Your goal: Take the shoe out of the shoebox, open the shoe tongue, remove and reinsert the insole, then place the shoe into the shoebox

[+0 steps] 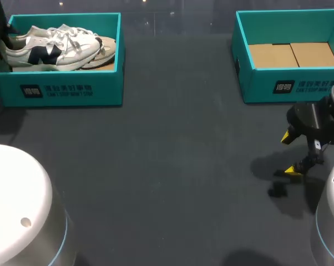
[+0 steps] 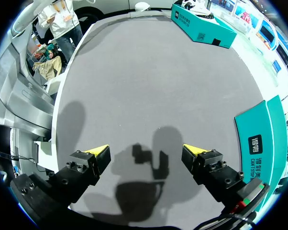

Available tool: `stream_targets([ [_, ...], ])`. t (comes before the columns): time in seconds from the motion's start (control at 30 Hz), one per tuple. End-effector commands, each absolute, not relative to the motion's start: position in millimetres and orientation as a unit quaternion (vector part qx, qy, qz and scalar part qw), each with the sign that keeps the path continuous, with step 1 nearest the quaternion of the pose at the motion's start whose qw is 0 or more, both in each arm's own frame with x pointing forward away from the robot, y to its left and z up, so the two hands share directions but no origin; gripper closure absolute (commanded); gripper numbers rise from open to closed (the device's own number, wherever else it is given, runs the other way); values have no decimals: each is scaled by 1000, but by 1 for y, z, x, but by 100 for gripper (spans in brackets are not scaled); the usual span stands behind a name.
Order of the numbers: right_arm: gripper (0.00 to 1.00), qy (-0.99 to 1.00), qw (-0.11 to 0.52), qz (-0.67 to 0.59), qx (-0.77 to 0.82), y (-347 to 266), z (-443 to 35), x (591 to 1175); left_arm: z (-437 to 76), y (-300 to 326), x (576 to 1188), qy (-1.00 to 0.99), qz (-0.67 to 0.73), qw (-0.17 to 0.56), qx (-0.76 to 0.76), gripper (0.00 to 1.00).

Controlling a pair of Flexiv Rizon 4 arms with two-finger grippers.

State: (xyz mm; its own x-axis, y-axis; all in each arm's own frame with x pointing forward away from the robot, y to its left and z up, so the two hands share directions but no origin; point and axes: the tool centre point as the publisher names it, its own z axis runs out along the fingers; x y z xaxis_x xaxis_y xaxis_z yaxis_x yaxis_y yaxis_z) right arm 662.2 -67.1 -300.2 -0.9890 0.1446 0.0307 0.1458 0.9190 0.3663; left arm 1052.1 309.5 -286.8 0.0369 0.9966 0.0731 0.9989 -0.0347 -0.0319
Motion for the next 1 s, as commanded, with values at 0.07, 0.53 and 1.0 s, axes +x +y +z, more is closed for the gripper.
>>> stream_targets([
  [0.07,0,-980,0,-185,-75,-66,-301,661,-242,309,1047,-696,-25,40,-716,100],
  [0.53,0,-980,0,-185,-75,-66,-301,661,-181,302,1042,-696,-43,36,-716,100],
  [1.0,0,-980,0,-185,-75,-66,-301,661,-135,254,973,-706,-36,31,-706,100],
])
